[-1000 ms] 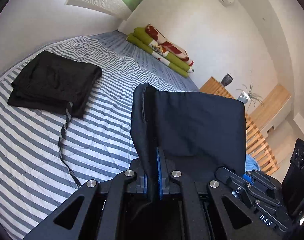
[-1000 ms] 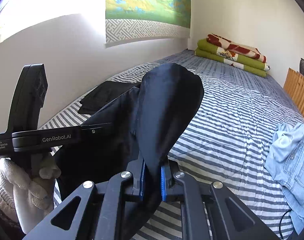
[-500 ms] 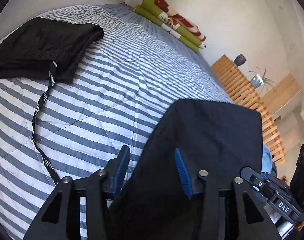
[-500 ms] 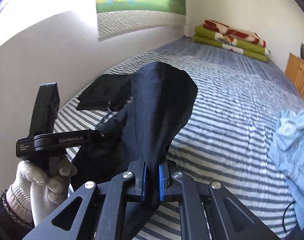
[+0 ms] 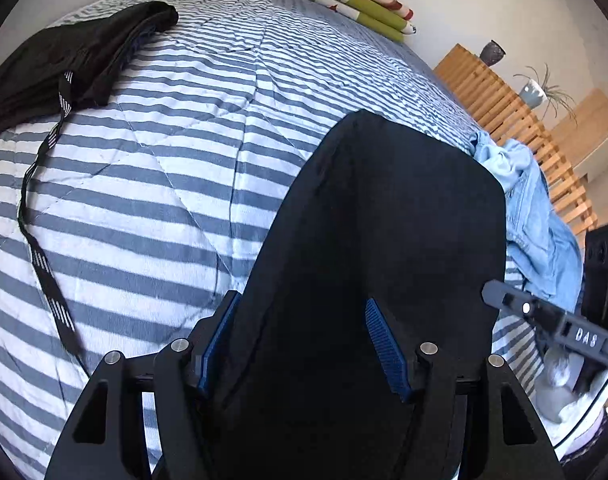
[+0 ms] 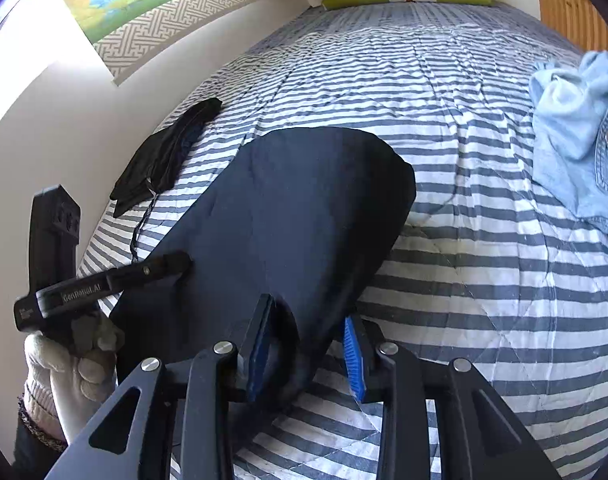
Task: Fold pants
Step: 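Lift and carry the folded navy pants with both tools toward the black garment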
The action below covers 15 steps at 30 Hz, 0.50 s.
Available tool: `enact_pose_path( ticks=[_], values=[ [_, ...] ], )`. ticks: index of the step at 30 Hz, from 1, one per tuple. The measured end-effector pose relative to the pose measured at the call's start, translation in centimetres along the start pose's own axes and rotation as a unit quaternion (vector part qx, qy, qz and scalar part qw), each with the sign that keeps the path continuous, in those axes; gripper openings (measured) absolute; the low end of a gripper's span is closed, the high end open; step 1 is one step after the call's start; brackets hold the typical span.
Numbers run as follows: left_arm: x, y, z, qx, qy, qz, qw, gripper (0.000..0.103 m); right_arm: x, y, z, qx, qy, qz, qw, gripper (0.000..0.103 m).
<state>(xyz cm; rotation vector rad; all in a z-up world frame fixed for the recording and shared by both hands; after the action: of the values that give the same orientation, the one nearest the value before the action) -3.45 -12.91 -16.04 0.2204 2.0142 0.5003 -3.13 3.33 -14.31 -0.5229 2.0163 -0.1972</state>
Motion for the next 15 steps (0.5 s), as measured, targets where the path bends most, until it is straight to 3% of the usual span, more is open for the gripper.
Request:
enact_pose_path(
  ticks=[7,10,12,15],
  values=[
    [-0.6,0.5,1.7,-0.037,-0.015,0.059,0.9974,0.065,2.5,2.7,-0.1,0.085,-0.022,-0.059,0.994,0.036],
    [-0.8,0.4,0.6,-0.039,-0.011,0.051,0.9978,0.065,3.6,1.8,-0.7,0.068,-0.025,-0.054,0.996,0.038],
    [-0.8,-0.4,-0.9,-0.070,0.004,0.064,0.9955,0.067,3.4,1.3,-0.9,0.056,-0.025,-0.049,0.997,0.038],
    [0.9,-0.2,-2.3,-0.088,-0.015,0.087,0.9922,0.064,2.5,1.6,-0.4,0.057,-0.022,-0.044,0.997,0.038]
  ],
)
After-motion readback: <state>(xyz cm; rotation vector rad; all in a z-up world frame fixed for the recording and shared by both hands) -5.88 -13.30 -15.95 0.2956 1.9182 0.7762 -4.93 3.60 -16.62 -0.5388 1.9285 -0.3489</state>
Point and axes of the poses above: each gripper's, at about its wrist camera, not at the fingertips, and x roughly the way its jaws point, y to its right, z to its underside, the point moved 8 cm from there along x, roughly the way its jaws point, and after that the axes turned 4 degrees about -x, right-handed, at the moved point
